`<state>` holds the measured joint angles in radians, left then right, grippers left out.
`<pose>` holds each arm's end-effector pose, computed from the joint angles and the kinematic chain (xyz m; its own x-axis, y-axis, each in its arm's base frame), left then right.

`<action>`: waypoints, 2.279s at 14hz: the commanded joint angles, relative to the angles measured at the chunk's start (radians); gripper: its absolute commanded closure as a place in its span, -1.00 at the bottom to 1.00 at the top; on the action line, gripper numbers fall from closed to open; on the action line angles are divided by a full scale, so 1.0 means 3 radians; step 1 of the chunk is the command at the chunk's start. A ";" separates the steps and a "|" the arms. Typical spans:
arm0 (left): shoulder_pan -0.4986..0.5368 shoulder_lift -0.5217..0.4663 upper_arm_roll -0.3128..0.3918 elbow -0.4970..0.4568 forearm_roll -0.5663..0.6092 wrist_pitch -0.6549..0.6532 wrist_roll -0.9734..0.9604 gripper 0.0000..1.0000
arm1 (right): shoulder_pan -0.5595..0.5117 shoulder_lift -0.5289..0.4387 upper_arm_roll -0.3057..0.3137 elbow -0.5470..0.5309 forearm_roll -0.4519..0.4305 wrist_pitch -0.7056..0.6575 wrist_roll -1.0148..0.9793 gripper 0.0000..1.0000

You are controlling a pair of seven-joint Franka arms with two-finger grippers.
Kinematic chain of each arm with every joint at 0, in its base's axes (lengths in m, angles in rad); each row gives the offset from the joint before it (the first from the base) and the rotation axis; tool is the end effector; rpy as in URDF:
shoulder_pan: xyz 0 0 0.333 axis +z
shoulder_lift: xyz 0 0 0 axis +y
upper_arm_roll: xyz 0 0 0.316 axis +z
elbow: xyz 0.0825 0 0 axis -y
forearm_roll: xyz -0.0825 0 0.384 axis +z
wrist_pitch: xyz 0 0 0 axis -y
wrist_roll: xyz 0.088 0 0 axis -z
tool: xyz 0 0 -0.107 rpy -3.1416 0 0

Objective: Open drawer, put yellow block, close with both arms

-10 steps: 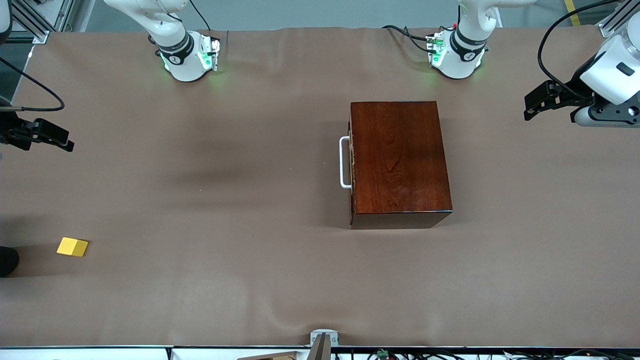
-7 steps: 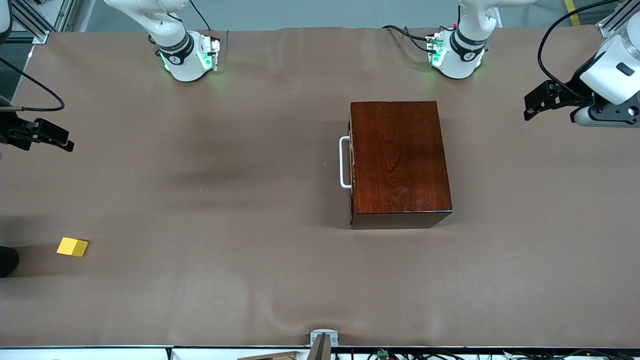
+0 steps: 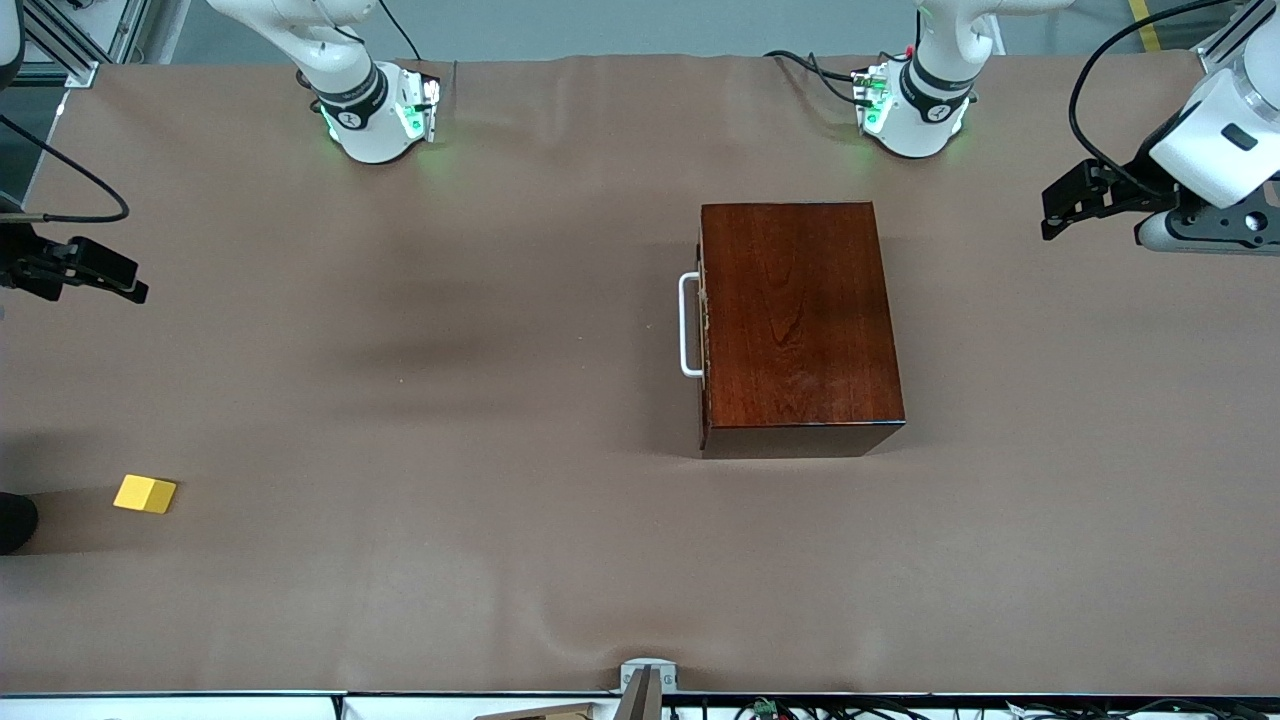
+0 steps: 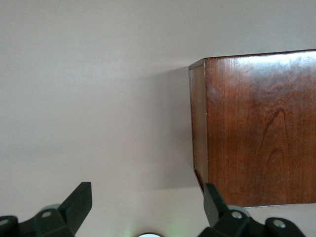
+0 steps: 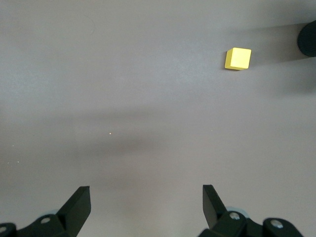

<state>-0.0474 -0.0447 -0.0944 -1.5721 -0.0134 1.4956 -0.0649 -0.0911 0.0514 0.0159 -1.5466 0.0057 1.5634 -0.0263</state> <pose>0.5272 -0.0781 0.6416 0.9965 -0.0775 -0.0325 -0.0773 -0.9970 0.0071 0.5674 -0.0424 0.6064 0.9982 -0.0488 -0.0344 -0.0491 -0.9988 -0.0074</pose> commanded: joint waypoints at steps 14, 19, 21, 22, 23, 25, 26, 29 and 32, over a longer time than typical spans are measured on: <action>-0.0623 0.0685 -0.0186 0.0521 0.0029 0.0209 -0.1638 -1.00 | -0.0024 -0.0008 0.0019 0.0022 -0.0034 -0.0037 -0.0020 -1.00; -0.1201 0.0951 -0.0181 0.0566 0.0065 0.0542 -0.2334 -1.00 | -0.0019 -0.0008 0.0019 0.0017 -0.0034 -0.0042 -0.0020 -1.00; -0.1400 0.1160 -0.0176 0.0740 0.0085 0.0552 -0.2437 -1.00 | -0.0019 -0.0003 0.0019 0.0017 -0.0034 -0.0042 -0.0020 -1.00; -0.1518 0.1278 -0.0176 0.0832 0.0187 0.0558 -0.2478 -1.00 | -0.0019 -0.0003 0.0019 0.0017 -0.0034 -0.0042 -0.0020 -1.00; -0.1635 0.1385 -0.0176 0.0904 0.0294 0.0573 -0.2554 -1.00 | -0.0019 -0.0008 0.0019 0.0017 -0.0034 -0.0042 -0.0020 -1.00; -0.1901 0.1570 -0.0141 0.0981 0.0397 0.0725 -0.2804 -1.00 | -0.0019 -0.0003 0.0019 0.0017 -0.0034 -0.0042 -0.0020 -1.00; -0.1999 0.1646 -0.0135 0.0981 0.0448 0.0853 -0.2877 -1.00 | -0.0019 -0.0008 0.0019 0.0017 -0.0034 -0.0042 -0.0020 -1.00; -0.2239 0.1887 -0.0130 0.1001 0.0566 0.1074 -0.2913 -1.00 | -0.0019 -0.0003 0.0019 0.0017 -0.0034 -0.0042 -0.0020 -1.00; -0.2383 0.2102 -0.0125 0.1042 0.0571 0.1079 -0.2913 -1.00 | -0.0019 -0.0008 0.0019 0.0017 -0.0034 -0.0047 -0.0020 -1.00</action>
<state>-0.7395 0.5341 -0.1409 -1.3121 0.1302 1.8275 -0.9357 -0.0910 0.0521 0.0161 -1.5467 0.0057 1.5586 -0.0263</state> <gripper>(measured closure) 0.000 0.000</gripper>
